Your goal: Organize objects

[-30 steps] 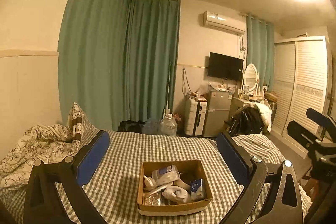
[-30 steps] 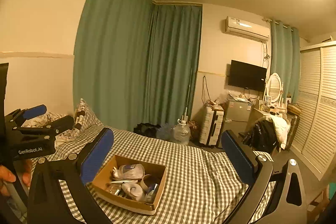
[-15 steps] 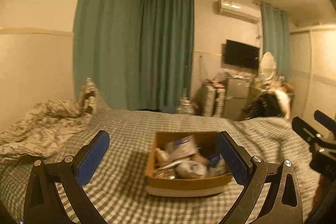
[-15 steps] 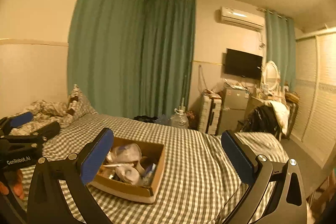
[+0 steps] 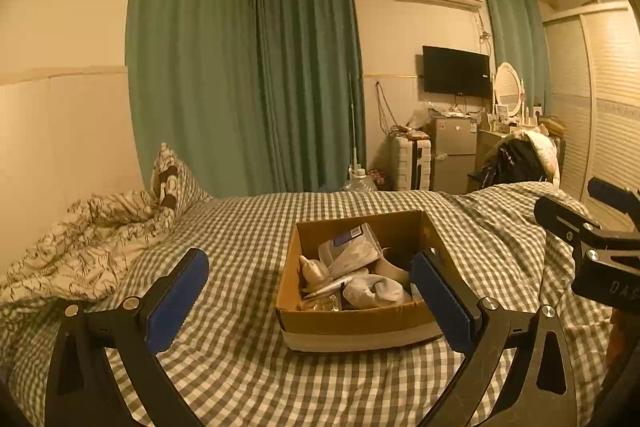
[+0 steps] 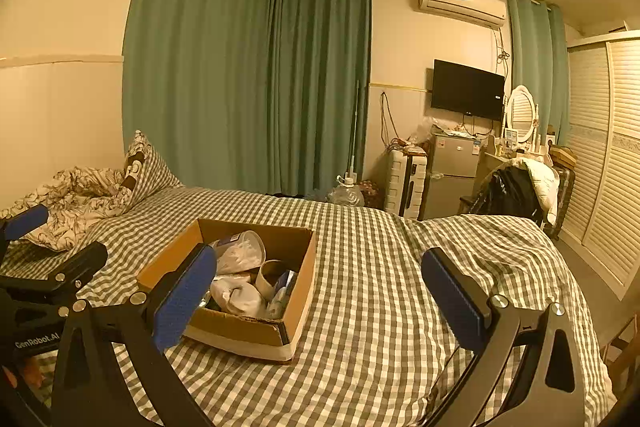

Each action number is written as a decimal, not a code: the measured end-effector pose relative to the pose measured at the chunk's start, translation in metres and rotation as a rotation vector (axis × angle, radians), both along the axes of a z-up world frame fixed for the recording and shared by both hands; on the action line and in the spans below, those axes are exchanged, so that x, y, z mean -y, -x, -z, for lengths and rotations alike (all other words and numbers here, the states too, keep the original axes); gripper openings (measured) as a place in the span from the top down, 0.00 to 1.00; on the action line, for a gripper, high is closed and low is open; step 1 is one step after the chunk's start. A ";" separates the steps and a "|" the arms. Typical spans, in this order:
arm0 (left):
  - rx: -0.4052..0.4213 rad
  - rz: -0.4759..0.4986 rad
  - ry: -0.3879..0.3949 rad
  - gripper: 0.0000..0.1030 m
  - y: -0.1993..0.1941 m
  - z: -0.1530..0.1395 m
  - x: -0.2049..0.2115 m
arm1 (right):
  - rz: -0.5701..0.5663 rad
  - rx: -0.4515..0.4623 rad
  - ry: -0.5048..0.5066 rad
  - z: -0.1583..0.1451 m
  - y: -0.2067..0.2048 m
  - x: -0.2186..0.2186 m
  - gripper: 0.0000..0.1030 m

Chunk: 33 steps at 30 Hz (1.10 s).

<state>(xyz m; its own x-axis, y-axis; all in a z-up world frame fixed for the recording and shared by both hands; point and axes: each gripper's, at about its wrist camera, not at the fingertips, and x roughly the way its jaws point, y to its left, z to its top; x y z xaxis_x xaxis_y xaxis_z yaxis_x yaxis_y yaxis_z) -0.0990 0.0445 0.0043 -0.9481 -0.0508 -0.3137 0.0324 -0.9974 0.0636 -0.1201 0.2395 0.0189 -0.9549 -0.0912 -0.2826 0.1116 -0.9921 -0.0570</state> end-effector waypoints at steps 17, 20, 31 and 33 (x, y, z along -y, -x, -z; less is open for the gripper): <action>0.028 0.001 -0.045 0.00 -0.003 -0.001 0.004 | -0.004 -0.008 -0.009 -0.003 -0.006 0.000 0.00; 0.027 0.000 -0.044 0.00 -0.003 -0.001 0.004 | -0.005 -0.005 -0.012 -0.002 -0.006 0.000 0.00; 0.031 0.001 -0.048 0.00 -0.002 -0.001 0.003 | -0.010 -0.005 -0.011 -0.005 -0.007 0.001 0.00; 0.031 -0.001 -0.047 0.00 -0.002 -0.001 0.003 | -0.011 -0.004 -0.011 -0.004 -0.007 0.001 0.00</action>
<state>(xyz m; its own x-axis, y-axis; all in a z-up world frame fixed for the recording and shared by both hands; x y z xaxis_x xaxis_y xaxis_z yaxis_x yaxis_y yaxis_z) -0.0969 0.0416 0.0052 -0.9379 -0.0365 -0.3449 0.0325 -0.9993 0.0172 -0.1134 0.2382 0.0233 -0.9551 -0.0986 -0.2794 0.1222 -0.9901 -0.0684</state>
